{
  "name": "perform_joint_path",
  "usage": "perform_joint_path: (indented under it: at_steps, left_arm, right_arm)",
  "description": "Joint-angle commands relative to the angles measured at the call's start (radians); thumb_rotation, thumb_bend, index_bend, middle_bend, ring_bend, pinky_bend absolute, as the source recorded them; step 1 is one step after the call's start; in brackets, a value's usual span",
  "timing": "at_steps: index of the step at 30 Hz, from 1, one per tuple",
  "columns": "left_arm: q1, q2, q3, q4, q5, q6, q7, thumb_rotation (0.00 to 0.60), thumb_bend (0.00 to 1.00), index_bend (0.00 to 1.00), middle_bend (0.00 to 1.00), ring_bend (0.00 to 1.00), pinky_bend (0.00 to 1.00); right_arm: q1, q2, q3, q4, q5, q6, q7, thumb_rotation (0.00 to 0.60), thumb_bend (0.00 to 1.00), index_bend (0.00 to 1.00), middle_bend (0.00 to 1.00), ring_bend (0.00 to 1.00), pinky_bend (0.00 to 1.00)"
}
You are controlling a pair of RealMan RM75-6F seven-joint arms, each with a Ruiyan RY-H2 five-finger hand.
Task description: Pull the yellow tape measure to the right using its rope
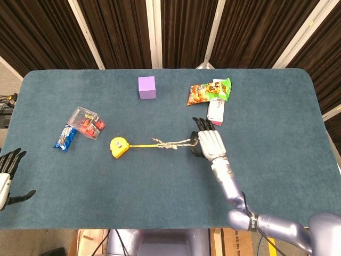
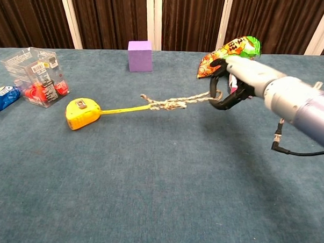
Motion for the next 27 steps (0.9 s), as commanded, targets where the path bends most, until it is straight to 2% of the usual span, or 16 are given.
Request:
perform_joint_path:
  at_steps: [1,10,18,27]
  left_arm:
    - [0.000,0.000,0.001,0.000,0.002,0.001,0.001,0.600,0.00,0.00,0.00,0.00,0.00]
    - [0.001,0.000,0.004,-0.002,0.010,0.005,0.003,0.600,0.00,0.00,0.00,0.00,0.00]
    - [0.001,-0.002,0.007,-0.004,0.022,0.011,0.015,0.600,0.00,0.00,0.00,0.00,0.00]
    - [0.004,-0.004,0.009,-0.007,0.030,0.020,0.027,0.600,0.00,0.00,0.00,0.00,0.00]
  right_arm:
    - [-0.021,0.046,-0.001,-0.044,0.008,0.019,-0.005,0.600,0.43,0.63,0.10,0.00,0.00]
    - [-0.079,0.168,-0.011,-0.147,-0.008,0.053,0.047,0.600,0.46,0.63,0.10,0.00,0.00]
    - [-0.130,0.286,0.013,-0.257,0.027,0.052,0.141,0.600,0.46,0.63,0.10,0.00,0.00]
    - [-0.156,0.378,0.036,-0.273,0.081,0.066,0.165,0.600,0.46,0.63,0.10,0.00,0.00]
